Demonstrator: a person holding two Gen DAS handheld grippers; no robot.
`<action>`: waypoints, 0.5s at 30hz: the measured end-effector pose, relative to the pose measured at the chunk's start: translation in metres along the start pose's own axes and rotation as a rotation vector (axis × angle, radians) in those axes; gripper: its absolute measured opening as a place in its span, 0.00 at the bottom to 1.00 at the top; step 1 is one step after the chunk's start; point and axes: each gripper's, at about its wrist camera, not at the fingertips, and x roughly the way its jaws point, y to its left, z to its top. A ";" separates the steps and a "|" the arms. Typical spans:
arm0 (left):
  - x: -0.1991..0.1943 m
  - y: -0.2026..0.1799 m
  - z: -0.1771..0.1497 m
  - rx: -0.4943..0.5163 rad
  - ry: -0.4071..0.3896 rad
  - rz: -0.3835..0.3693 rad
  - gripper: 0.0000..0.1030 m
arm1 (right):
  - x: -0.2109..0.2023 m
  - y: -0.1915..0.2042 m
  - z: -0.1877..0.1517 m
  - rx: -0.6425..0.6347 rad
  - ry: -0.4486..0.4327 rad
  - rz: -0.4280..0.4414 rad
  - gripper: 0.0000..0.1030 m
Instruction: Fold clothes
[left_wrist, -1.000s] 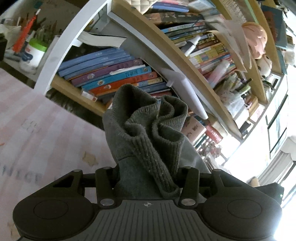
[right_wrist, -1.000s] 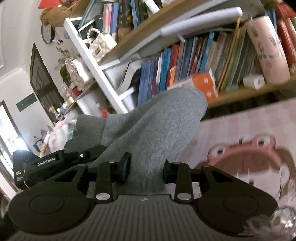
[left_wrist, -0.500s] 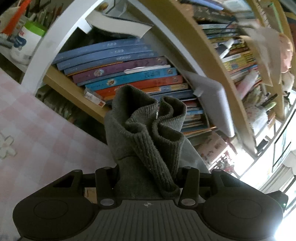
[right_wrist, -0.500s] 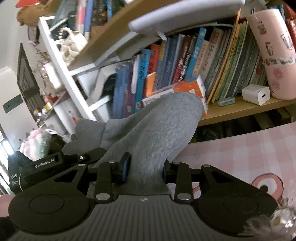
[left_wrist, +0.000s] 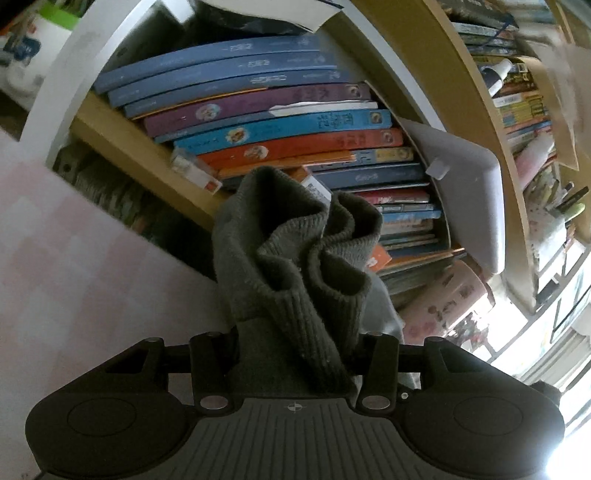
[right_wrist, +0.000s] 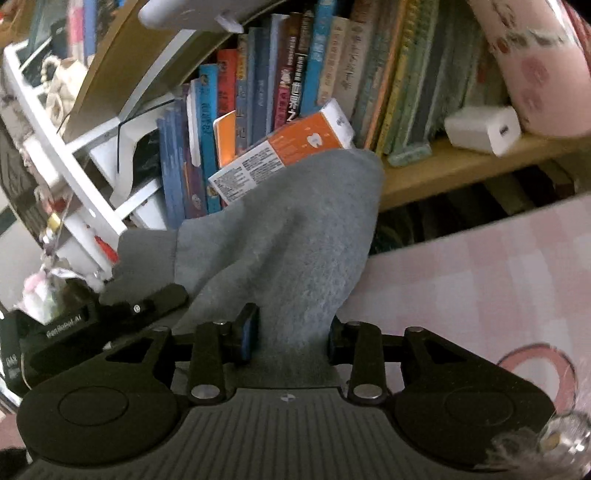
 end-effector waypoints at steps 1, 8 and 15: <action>-0.002 0.000 0.000 -0.008 0.004 -0.005 0.45 | -0.001 -0.001 0.000 0.019 0.006 0.006 0.32; -0.006 0.006 -0.002 -0.066 0.018 0.008 0.53 | -0.006 -0.012 -0.002 0.103 0.013 0.042 0.41; -0.006 0.006 -0.001 -0.022 -0.015 0.057 0.71 | -0.009 0.005 -0.007 -0.078 -0.083 -0.040 0.60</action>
